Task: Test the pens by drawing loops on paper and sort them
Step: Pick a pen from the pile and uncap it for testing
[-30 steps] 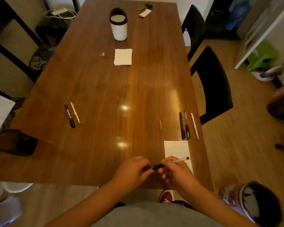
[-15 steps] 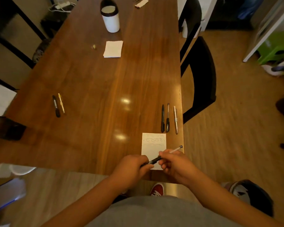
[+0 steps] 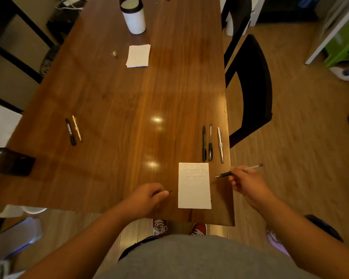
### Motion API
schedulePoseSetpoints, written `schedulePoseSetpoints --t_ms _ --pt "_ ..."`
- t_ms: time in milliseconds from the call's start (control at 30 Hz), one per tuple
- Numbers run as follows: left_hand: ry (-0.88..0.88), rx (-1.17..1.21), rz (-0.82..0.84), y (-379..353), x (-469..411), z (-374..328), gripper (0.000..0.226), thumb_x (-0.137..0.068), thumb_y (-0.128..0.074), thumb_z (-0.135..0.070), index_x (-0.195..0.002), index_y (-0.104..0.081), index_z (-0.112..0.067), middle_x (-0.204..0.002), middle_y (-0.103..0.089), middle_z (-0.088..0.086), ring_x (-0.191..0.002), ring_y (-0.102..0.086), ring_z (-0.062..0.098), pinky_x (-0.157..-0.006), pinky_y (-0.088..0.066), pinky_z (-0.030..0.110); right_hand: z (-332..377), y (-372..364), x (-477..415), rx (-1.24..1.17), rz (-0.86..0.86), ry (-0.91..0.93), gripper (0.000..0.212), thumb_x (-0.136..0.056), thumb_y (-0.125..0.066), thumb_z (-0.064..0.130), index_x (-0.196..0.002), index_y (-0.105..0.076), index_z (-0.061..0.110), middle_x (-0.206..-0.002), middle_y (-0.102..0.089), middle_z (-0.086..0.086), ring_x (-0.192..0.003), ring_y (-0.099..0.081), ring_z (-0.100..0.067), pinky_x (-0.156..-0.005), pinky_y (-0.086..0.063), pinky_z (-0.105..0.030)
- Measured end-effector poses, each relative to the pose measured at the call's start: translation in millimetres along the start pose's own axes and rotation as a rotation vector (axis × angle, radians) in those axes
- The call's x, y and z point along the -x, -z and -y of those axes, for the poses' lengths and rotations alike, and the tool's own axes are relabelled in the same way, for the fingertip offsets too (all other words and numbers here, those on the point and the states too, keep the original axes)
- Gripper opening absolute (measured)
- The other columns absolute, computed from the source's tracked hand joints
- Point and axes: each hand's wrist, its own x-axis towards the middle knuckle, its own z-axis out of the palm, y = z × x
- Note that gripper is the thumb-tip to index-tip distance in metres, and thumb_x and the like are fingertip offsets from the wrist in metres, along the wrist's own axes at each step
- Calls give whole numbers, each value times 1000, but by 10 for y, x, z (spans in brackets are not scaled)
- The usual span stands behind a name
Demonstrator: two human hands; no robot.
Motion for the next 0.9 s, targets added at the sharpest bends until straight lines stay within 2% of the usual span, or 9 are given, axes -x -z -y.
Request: schedulePoseSetpoints --t_ms 100,200,267,333,367,433,567,767,900 --pt "-27 -145 16 -99 -60 55 19 -97 -47 -43 -88 -59 -32 -83 -61 -6 -73 -59 9 -69 -52 31 -102 -301 64 315 -50 184 12 -94 -61 25 -85 -69 24 -74 -68 4 -70 -65 -14 -56 -52 -20" --pt "-166 -425 26 -251 -156 25 21 -97 -46 -44 -101 -60 -29 -98 -57 -9 -87 -54 8 -82 -52 33 -232 -592 128 408 -18 273 13 -95 -61 26 -86 -67 35 -87 -68 14 -79 -66 -11 -61 -52 -16" --pt "-271 -546 34 -371 -223 19 25 -98 -47 -43 -110 -60 -25 -119 -58 -5 -106 -53 12 -93 -49 34 -300 -720 159 448 12 314 13 -94 -61 26 -88 -64 36 -92 -66 16 -84 -65 -9 -67 -53 -18" --pt "-387 -677 39 -486 -294 25 32 -98 -47 -41 -117 -61 -19 -142 -48 -1 -126 -45 18 -103 -43 35 -319 -794 180 506 37 345 11 -92 -63 24 -88 -60 33 -87 -64 16 -82 -63 -7 -66 -51 -14" --pt "-436 -727 41 -532 -323 38 34 -98 -47 -40 -117 -61 -16 -147 -43 1 -131 -40 20 -104 -40 37 -326 -824 185 529 52 360 13 -91 -64 23 -87 -59 33 -84 -63 16 -81 -62 -4 -64 -48 -10" --pt "-493 -787 55 -605 -378 75 36 -98 -47 -39 -120 -61 -14 -151 -38 4 -137 -34 23 -107 -37 41 -322 -876 194 564 72 367 15 -90 -65 22 -85 -57 33 -82 -62 19 -81 -60 2 -60 -43 -6" --pt "-543 -838 91 -660 -434 177 41 -99 -44 -40 -125 -59 -13 -152 -36 7 -140 -29 26 -110 -32 42 -290 -937 179 611 64 375 15 -90 -65 22 -86 -56 32 -86 -60 22 -82 -57 4 -57 -39 -5" --pt "-558 -863 109 -670 -427 170 40 -99 -46 -38 -126 -59 -11 -152 -36 10 -139 -29 27 -110 -31 42 -302 -1027 196 690 93 374 10 -93 -63 22 -89 -57 29 -83 -60 16 -77 -58 -4 -53 -41 -4" --pt "-552 -890 103 -681 -398 122 40 -100 -45 -37 -128 -59 -12 -151 -35 12 -137 -30 26 -111 -30 41 -309 -1053 194 743 111 388 5 -94 -62 22 -93 -58 24 -81 -60 12 -75 -58 -6 -58 -40 -6"
